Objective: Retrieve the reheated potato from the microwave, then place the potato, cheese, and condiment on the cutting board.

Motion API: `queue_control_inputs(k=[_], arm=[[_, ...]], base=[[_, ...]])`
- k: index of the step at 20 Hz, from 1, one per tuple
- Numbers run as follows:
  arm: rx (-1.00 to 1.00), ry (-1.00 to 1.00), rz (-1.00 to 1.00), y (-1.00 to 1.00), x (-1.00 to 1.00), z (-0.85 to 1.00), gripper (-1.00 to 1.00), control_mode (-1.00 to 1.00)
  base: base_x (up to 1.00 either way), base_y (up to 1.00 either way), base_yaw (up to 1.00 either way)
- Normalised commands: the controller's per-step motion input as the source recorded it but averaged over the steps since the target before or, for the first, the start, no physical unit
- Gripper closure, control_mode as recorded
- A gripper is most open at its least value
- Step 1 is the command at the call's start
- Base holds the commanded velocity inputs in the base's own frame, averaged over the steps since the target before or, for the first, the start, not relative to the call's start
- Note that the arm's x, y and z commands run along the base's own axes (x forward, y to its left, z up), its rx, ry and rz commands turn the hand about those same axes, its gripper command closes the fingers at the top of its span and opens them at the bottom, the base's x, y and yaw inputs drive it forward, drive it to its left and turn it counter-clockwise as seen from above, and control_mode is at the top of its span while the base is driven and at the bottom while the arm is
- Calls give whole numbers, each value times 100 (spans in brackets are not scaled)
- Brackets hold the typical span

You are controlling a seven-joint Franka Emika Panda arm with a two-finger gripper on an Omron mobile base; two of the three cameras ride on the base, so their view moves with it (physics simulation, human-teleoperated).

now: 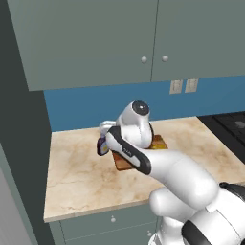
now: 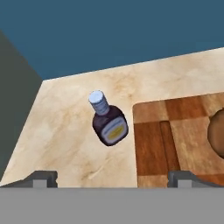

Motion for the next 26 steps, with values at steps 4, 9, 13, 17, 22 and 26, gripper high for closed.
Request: queue_control_inputs(k=[4,9,13,17,22,26], arm=[[-5,3,0,30,22,-1,-100,-100],[-7,4,0,22,12,-17,-100,-100],[-8,1,0,7,2,-29,-100,-100],[-9,0,0,0,0,-28,-100,-100],[-6,0,0,0,12,-15,-100,-100],[-2,0,0,0,25,-7,-100,-100]], base=[[0,0,0],[0,0,0],[0,0,0],[0,0,0],[0,0,0],[0,0,0]])
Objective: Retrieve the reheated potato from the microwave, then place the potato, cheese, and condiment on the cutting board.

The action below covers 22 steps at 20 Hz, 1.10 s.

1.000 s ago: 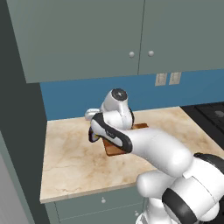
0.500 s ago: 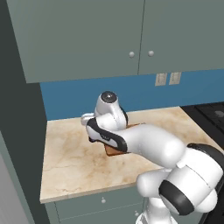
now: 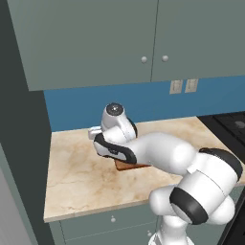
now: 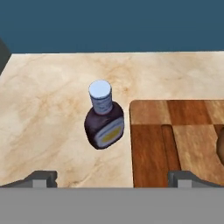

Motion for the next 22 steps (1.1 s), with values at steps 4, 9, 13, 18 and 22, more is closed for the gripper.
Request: queue_control_inputs(k=[4,9,13,18,22], arm=[[-1,0,0,0,23,-1,-100,-100],[-1,0,0,1,22,-12,-100,-100],[-1,0,0,5,11,-22,-100,-100],[-1,0,0,4,13,-18,-100,-100],[0,0,0,6,18,-10,-100,-100]], base=[[0,0,0],[0,0,0],[0,0,0],[0,0,0],[0,0,0]])
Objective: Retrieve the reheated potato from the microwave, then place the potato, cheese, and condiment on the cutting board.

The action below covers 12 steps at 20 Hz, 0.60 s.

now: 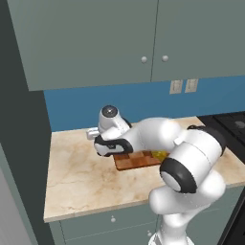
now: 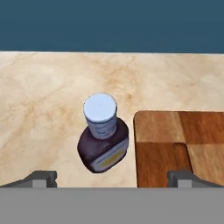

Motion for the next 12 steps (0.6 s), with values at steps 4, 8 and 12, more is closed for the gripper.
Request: queue_control_inputs(k=[4,8,12], arm=[[0,0,0,5,20,-10,-100,-100],[0,0,0,9,22,-16,-100,-100],[0,0,0,9,19,-13,-100,-100]], base=[[0,0,0],[0,0,0],[0,0,0]])
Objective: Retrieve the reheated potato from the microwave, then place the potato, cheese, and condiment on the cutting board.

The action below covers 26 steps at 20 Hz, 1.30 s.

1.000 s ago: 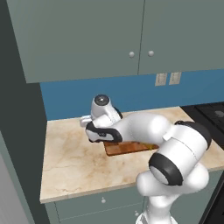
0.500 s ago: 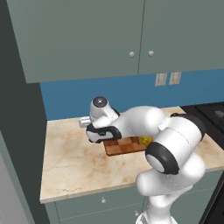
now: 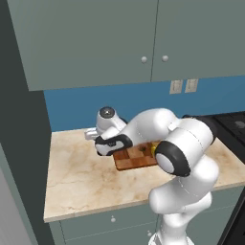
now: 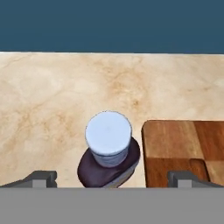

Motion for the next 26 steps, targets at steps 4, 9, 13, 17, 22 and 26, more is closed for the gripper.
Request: queue_control_inputs(k=[4,9,13,17,22,26], arm=[[0,0,0,5,17,-10,-100,-100],[-1,0,-1,2,12,-10,-100,-100],[-2,1,-2,2,6,-14,-100,-100],[-2,2,-3,3,11,-19,-100,-100],[-2,3,-2,5,13,-16,100,-100],[0,1,-2,1,1,-1,100,-100]], base=[[0,0,0],[0,0,0],[0,0,0],[0,0,0],[0,0,0],[0,0,0]])
